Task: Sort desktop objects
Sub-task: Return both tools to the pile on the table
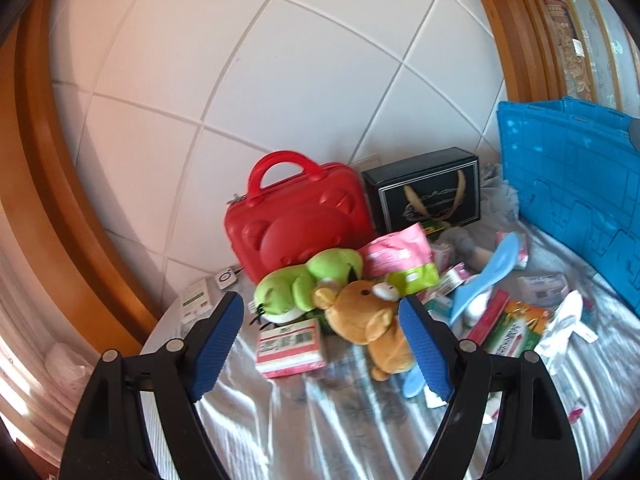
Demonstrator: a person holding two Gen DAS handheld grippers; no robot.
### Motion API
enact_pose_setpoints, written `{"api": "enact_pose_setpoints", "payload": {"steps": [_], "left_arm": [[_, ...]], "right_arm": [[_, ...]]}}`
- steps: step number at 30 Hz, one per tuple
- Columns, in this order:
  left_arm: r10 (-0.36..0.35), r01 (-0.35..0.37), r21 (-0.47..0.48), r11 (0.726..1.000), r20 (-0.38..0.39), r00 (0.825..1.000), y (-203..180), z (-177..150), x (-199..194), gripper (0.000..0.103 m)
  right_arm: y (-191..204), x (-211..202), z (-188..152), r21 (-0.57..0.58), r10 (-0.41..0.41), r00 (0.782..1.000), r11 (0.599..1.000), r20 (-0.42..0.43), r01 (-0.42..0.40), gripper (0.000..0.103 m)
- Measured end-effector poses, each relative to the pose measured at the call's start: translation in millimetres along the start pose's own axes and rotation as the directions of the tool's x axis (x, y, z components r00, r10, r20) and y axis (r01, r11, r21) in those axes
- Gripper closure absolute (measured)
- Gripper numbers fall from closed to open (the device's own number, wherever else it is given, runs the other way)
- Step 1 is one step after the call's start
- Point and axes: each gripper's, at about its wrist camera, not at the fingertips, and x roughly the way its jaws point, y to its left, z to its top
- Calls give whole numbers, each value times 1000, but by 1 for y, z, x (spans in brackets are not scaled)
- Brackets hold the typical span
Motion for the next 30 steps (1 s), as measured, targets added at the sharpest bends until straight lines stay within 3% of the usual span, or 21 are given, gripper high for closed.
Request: {"api": "enact_pose_setpoints", "payload": {"steps": [9,12,18,26,30], "left_arm": [[56,-60,-36,998,-90,994,61,-55,60,23],[-12,5,-58,998,-124,992,70,-74,90,23],[-111,114,2,993,-200,973,77,-106,148,23],[-216,210,-52,976,-291,932,109,-128,232,23],[-353,349,-67,935,-302,886,110,-136,259,23]], "right_arm": [[84,96,-16,-117,86,987,988,-133,-102,0],[96,129,-17,-135,103,976,982,-189,-130,0],[102,187,-25,-155,111,954,975,-279,-159,0],[100,242,-31,-109,120,928,980,-353,-168,0],[99,258,-37,-114,100,917,981,-386,-155,0]]}}
